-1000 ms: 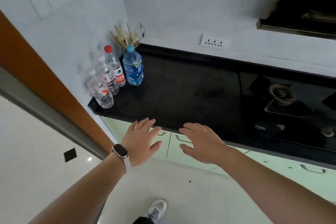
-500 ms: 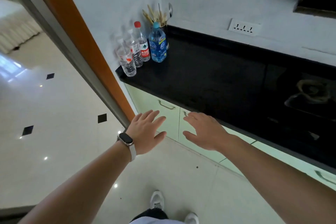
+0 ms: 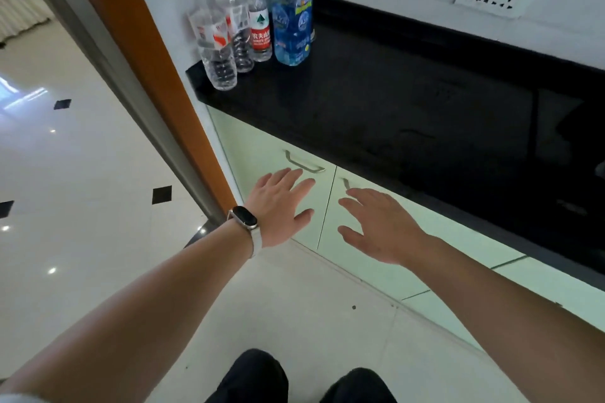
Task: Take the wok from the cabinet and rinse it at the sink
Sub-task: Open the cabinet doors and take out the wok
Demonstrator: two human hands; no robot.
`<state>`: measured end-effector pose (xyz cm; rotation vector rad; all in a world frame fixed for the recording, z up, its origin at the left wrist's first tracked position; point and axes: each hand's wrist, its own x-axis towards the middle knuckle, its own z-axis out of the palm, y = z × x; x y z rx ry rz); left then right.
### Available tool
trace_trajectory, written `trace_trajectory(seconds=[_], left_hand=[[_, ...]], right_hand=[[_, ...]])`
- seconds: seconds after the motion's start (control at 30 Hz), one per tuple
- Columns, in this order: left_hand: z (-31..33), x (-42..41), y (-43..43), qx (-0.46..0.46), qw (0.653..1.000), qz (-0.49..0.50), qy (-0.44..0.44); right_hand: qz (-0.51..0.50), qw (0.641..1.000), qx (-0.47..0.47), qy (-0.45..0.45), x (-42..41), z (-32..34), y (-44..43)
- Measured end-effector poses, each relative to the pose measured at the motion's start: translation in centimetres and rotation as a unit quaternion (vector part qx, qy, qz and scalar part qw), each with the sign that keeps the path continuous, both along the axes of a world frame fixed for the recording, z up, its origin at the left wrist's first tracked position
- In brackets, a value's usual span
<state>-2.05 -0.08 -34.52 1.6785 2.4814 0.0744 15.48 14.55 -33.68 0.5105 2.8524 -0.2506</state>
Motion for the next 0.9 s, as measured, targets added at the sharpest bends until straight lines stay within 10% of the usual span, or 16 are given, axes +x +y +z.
trace_trajectory(seconds=[0.53, 0.9], left_hand=[[-16.6, -6.1, 7.7, 0.309, 0.939, -0.052, 0.142], [-17.3, -4.5, 8.6, 0.327, 0.934, -0.016, 0.144]], right_hand=[[0.084, 0.952, 0.190, 0.226, -3.0, -15.1, 7.1], [0.093, 0.953, 0.206, 0.201, -2.9, -14.9, 7.3]])
